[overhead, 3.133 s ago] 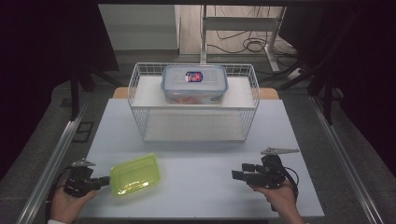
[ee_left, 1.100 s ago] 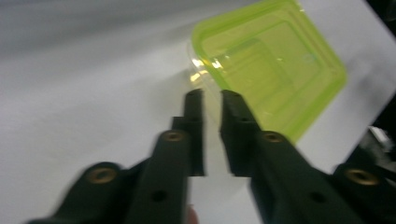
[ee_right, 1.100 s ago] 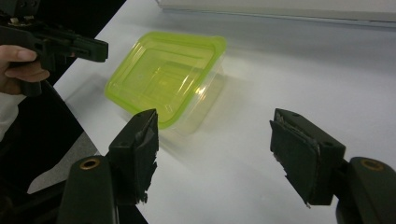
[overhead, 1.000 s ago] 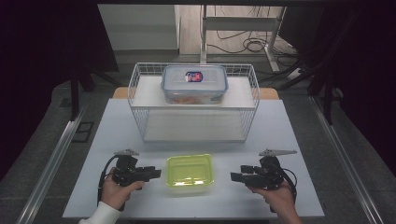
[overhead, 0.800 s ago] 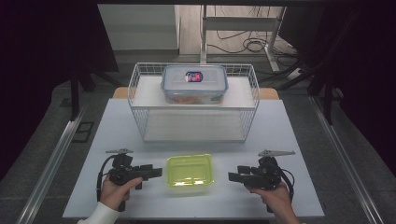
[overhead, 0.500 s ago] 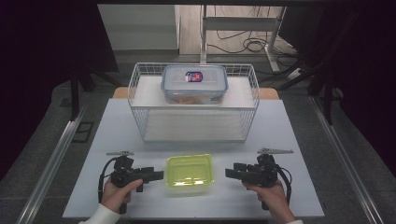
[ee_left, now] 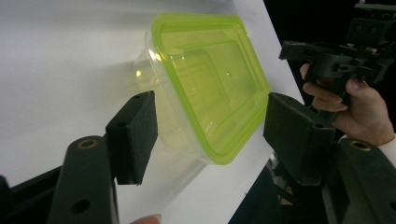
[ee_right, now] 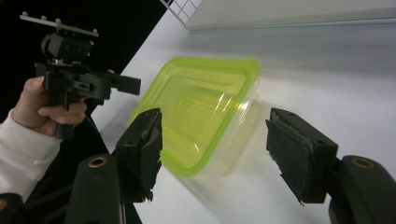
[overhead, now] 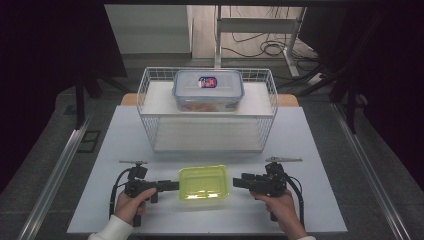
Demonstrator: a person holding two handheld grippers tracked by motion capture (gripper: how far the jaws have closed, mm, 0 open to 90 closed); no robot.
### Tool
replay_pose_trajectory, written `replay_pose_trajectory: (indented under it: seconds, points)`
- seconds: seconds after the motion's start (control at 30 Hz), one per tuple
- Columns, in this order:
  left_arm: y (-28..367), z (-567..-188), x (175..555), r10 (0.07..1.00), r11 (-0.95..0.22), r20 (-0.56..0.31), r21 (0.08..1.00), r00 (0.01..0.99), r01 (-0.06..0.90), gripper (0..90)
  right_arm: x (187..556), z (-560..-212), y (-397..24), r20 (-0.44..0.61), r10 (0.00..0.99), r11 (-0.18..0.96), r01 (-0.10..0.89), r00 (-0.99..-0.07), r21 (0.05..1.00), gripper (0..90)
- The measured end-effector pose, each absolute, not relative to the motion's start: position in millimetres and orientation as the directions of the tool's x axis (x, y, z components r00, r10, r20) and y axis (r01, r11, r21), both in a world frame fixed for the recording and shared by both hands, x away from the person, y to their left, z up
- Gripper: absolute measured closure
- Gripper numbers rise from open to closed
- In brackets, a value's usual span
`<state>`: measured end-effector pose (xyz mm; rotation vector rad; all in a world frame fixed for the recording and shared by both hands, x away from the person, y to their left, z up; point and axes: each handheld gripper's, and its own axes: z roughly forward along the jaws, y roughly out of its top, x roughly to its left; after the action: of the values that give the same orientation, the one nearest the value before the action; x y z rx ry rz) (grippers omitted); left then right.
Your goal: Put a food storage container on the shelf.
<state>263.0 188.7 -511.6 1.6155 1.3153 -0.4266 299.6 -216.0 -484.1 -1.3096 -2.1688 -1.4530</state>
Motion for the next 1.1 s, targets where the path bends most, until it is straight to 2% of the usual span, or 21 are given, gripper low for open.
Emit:
replay_pose_trajectory:
  seconds: [0.27,0.73,0.83,1.03,1.1]
  points:
    - [183.9,-518.9,268.6,0.539,0.051,-0.773,0.427,0.335,0.903,40.0,311.7,-494.5,-207.6,0.618,0.569,0.11,0.795,-0.543,0.597,39.8]
    - [179.5,-529.6,275.7,0.517,0.041,-0.796,0.391,0.315,0.919,49.0,319.4,-517.2,-188.6,0.688,0.533,0.136,0.852,-0.493,0.506,54.0]
    - [178.8,-531.7,276.4,0.514,0.04,-0.8,0.383,0.31,0.923,53.7,319.5,-518.9,-188.3,0.693,0.526,0.14,0.854,-0.492,0.5,58.4]
    - [176.1,-532.8,275.8,0.526,0.032,-0.794,0.376,0.305,0.926,73.4,317.4,-523.5,-188.5,0.724,0.52,0.123,0.879,-0.453,0.461,73.1]
    - [177.5,-530.7,274.9,0.505,0.041,-0.806,0.381,0.31,0.924,76.2,317.4,-523.7,-192.9,0.752,0.504,0.094,0.892,-0.425,0.441,76.1]
